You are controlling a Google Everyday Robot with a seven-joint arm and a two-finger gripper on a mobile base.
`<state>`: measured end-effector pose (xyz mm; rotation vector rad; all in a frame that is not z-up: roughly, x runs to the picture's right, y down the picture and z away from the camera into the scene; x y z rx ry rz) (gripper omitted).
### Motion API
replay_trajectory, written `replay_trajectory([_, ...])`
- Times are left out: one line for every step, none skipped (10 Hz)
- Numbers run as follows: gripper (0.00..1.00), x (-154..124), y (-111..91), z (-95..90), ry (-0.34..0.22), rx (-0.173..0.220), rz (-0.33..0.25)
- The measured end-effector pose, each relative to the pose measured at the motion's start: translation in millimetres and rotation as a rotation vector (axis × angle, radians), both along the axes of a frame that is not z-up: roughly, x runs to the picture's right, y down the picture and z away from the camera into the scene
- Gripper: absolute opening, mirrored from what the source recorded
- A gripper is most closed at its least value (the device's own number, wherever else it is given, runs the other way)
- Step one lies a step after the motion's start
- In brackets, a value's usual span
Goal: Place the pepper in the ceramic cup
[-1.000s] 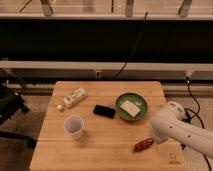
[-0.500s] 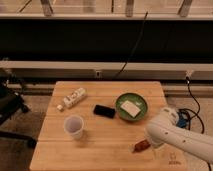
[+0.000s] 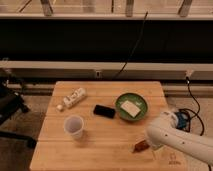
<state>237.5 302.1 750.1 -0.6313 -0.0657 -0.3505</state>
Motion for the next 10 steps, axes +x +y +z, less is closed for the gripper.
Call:
replay_trajectory([0.80,-1.9,0.1,0.9,-0.010,-0.001,0.003])
replay_trajectory([0.80,-2.6,4.4,2.1,-0.017,-0.004,0.005])
replay_trajectory([0.80,-4.0,7.6,3.7,-0.023,-0.007,0.007])
replay_trajectory([0.80,-3.4,8.0,5.5,-0.024,-0.006,0.009])
replay_trajectory([0.80,-2.5,8.4,5.3,-0.027,-0.006,0.011])
replay_trajectory([0.80,-1.9,10.0,6.0,-0.030,-0.008,0.015])
replay_trajectory([0.80,-2.3,12.1,6.8,-0.036,-0.011,0.021])
replay_trajectory([0.80,-2.6,13.5,7.4,-0.041,-0.012,0.025])
replay_trajectory([0.80,-2.4,14.8,8.0,-0.043,-0.013,0.027])
replay_trajectory([0.80,-2.2,15.9,8.8,-0.045,-0.013,0.030])
